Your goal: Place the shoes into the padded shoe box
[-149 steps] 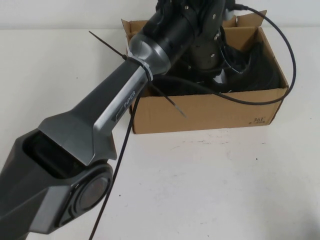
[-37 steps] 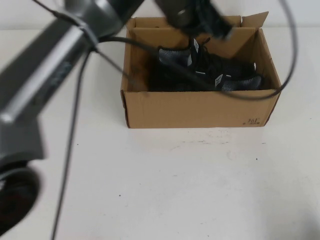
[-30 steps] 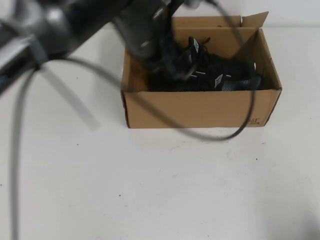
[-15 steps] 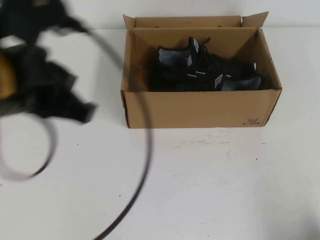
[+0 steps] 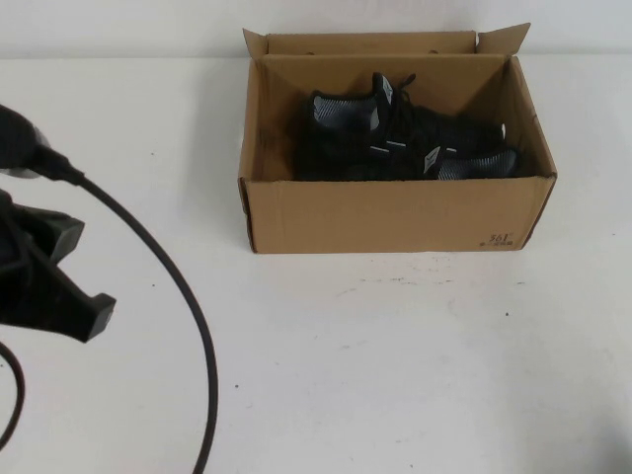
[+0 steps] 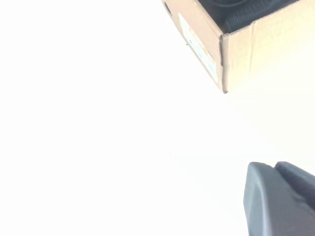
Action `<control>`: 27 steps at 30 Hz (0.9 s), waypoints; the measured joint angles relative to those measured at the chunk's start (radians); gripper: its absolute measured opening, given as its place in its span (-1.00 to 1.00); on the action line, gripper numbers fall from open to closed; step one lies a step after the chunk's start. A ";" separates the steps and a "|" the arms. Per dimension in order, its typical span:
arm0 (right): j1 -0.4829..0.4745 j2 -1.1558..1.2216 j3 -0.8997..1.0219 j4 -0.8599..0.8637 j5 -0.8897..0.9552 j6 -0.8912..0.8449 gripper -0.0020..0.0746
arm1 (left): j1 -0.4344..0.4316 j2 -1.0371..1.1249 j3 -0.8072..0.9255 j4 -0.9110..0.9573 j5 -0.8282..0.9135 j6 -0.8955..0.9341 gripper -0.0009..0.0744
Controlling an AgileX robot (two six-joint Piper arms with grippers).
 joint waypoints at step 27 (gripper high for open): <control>0.000 0.000 0.000 0.000 0.000 0.000 -0.97 | 0.572 -0.540 0.676 -0.247 -0.928 0.262 -0.98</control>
